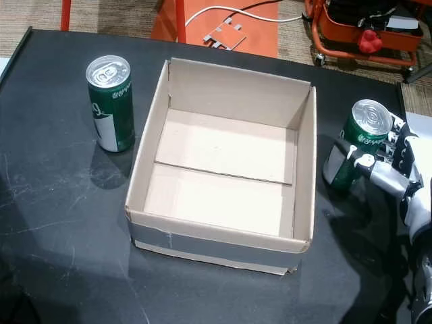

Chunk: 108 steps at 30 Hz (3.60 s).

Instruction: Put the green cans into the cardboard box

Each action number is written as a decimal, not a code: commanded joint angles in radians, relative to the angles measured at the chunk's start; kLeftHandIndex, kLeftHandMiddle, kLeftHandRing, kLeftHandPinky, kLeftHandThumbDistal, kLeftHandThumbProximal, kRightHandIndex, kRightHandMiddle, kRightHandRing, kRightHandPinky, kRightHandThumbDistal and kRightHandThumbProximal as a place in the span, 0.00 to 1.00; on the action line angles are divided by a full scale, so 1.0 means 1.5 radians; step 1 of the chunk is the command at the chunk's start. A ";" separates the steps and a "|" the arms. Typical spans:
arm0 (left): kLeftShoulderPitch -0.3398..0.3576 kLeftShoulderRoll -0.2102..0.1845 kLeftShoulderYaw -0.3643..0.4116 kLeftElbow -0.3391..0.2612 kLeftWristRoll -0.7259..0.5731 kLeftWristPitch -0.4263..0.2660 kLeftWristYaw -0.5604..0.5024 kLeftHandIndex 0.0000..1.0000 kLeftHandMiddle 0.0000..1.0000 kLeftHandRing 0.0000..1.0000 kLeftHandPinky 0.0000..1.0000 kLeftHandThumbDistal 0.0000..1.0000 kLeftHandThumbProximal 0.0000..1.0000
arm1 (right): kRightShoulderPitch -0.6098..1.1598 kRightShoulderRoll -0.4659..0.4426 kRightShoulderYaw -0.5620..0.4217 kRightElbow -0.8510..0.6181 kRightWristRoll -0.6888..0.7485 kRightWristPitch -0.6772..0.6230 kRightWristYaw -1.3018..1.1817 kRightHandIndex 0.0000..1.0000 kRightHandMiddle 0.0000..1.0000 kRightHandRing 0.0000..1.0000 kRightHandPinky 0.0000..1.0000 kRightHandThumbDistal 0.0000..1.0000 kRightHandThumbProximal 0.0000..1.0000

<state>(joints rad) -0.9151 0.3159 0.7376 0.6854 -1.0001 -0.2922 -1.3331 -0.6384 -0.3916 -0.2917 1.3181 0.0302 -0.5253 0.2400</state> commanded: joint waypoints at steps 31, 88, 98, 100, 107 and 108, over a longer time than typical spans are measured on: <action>0.028 -0.014 0.002 -0.046 -0.019 0.020 0.017 0.72 0.73 0.94 0.97 0.93 0.84 | -0.019 0.020 -0.054 0.011 0.028 0.043 -0.017 0.38 0.33 0.35 0.44 0.29 0.20; 0.017 -0.060 -0.048 -0.031 0.041 -0.108 -0.005 0.70 0.73 0.95 0.84 0.87 0.69 | -0.245 -0.003 0.000 -0.066 -0.015 -0.393 -0.050 0.00 0.00 0.00 0.22 0.31 0.25; 0.032 -0.085 -0.076 -0.064 0.058 -0.159 0.023 0.66 0.70 0.92 0.86 0.86 0.74 | -0.318 -0.012 0.228 -0.077 -0.296 -0.385 -0.152 0.46 0.01 0.00 0.16 0.56 0.35; 0.032 -0.088 -0.079 -0.063 0.061 -0.174 0.026 0.65 0.69 0.92 0.88 0.83 0.76 | -0.332 -0.006 0.246 -0.069 -0.301 -0.391 -0.132 0.04 0.00 0.00 0.17 0.50 0.21; 0.032 -0.089 -0.088 -0.067 0.063 -0.203 0.031 0.65 0.68 0.93 0.89 0.83 0.75 | -0.352 -0.002 0.304 -0.061 -0.331 -0.396 -0.110 0.12 0.08 0.09 0.21 0.55 0.09; 0.033 -0.088 -0.089 -0.068 0.064 -0.206 0.031 0.65 0.68 0.93 0.89 0.82 0.75 | -0.354 -0.005 0.317 -0.063 -0.344 -0.395 -0.117 0.11 0.07 0.09 0.21 0.55 0.07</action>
<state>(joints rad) -0.8851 0.1857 0.6157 0.5999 -0.9308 -0.5888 -1.2877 -1.1460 -0.3871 0.1644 1.2297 -0.4651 -1.1058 0.0826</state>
